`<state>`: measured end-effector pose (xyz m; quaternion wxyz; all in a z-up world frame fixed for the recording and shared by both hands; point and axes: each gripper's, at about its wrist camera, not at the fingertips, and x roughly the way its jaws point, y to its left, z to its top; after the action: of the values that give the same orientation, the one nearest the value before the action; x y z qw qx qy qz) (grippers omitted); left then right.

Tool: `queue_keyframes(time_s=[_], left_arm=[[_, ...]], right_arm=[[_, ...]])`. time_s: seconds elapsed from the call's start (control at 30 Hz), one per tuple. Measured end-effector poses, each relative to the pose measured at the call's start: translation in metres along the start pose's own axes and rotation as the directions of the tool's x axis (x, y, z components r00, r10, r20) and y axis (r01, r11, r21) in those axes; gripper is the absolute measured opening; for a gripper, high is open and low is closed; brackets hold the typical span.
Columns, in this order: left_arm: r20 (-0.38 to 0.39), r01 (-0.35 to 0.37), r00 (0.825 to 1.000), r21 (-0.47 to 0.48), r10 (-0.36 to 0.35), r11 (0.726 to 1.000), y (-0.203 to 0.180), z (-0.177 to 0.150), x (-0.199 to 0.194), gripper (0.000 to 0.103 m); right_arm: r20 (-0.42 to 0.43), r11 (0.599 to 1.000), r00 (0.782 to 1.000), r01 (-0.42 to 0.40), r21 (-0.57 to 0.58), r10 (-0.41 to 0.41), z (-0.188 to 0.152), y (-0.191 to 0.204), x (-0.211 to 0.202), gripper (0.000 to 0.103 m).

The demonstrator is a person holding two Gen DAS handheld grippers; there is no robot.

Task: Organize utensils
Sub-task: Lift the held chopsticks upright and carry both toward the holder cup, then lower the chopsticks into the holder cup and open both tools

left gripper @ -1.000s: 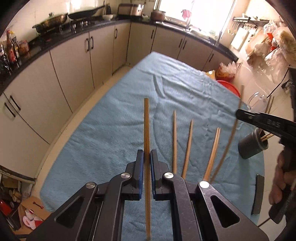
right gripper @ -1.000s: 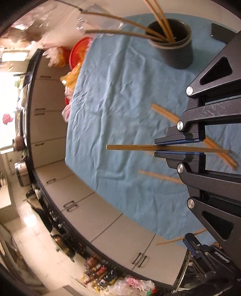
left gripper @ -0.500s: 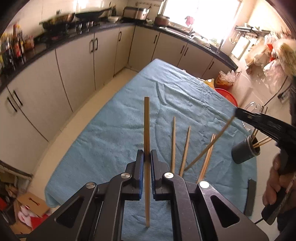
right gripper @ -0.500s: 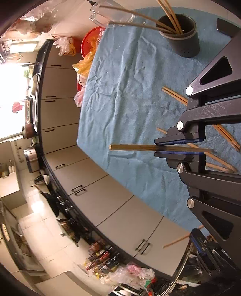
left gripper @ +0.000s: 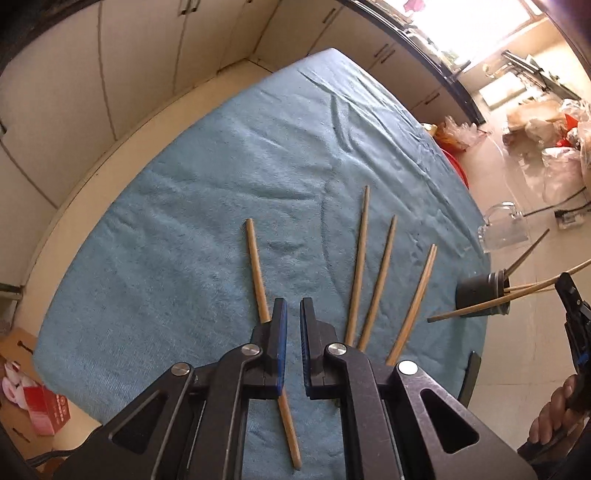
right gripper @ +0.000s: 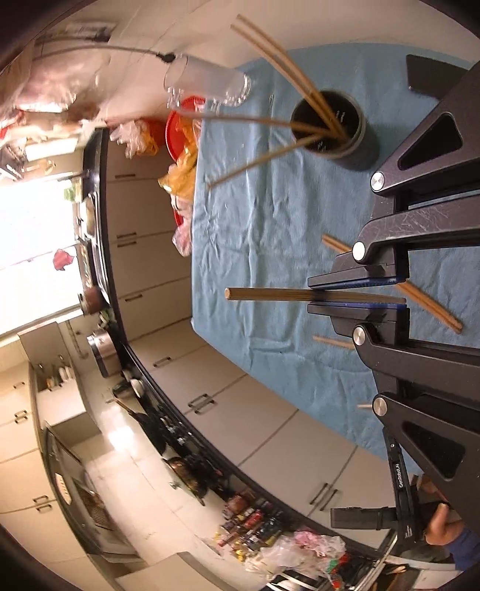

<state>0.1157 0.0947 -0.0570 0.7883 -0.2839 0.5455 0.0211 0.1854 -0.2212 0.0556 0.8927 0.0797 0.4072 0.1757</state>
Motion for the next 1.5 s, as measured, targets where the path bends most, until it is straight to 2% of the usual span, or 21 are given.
queue_keyframes(time_s=[0.1,0.23,0.3,0.37,0.47,0.57,0.67,0.73,0.9,1.07,1.23,1.5], left_arm=[[0.011,-0.018,1.000,0.043,0.018,0.999,-0.009,0.006,-0.001,0.000],[-0.086,-0.073,0.993,0.035,0.076,0.997,-0.007,0.017,0.016,0.003],[-0.142,-0.146,0.979,0.032,0.149,0.989,-0.006,0.019,0.028,0.013],[-0.171,-0.166,0.971,0.027,0.168,0.986,-0.004,0.019,0.038,0.018],[-0.224,-0.216,0.950,0.031,0.217,0.976,-0.006,0.020,0.056,0.025],[-0.223,-0.251,0.938,0.081,0.263,0.964,-0.016,0.023,0.067,0.025],[-0.209,-0.278,0.931,0.122,0.298,0.953,-0.024,0.028,0.072,0.008],[-0.197,-0.263,0.939,0.121,0.282,0.957,-0.025,0.031,0.072,0.007],[-0.137,-0.172,0.972,0.137,0.190,0.976,-0.038,0.035,0.058,0.006],[-0.009,-0.102,0.994,0.228,0.107,0.968,-0.072,0.042,0.022,0.006],[0.069,-0.022,0.998,0.301,0.002,0.953,-0.100,0.044,-0.010,0.006],[0.111,0.029,0.991,0.378,-0.077,0.925,-0.126,0.053,-0.032,0.006]], right_arm=[[0.017,0.999,1.000,0.018,0.031,-0.018,-0.002,-0.010,-0.012,0.006],[0.028,0.997,0.999,0.038,0.071,-0.040,-0.006,-0.021,-0.022,0.006],[0.035,0.996,0.998,0.046,0.081,-0.049,-0.008,-0.024,-0.027,0.006],[0.040,0.994,0.998,0.048,0.093,-0.052,-0.010,-0.027,-0.030,0.006],[0.047,0.993,0.997,0.054,0.107,-0.060,-0.010,-0.031,-0.034,0.006],[0.051,0.990,0.996,0.061,0.129,-0.068,-0.011,-0.037,-0.038,0.006],[0.056,0.986,0.995,0.072,0.152,-0.081,-0.014,-0.044,-0.042,0.006],[0.062,0.983,0.994,0.079,0.168,-0.090,-0.015,-0.050,-0.046,0.006],[0.090,0.971,0.988,0.107,0.213,-0.129,-0.016,-0.064,-0.061,0.006],[0.120,0.955,0.978,0.135,0.265,-0.171,-0.018,-0.078,-0.078,0.006],[0.138,0.933,0.967,0.159,0.322,-0.213,-0.023,-0.089,-0.092,0.006],[0.150,0.904,0.952,0.193,0.380,-0.266,-0.032,-0.097,-0.109,0.006]])
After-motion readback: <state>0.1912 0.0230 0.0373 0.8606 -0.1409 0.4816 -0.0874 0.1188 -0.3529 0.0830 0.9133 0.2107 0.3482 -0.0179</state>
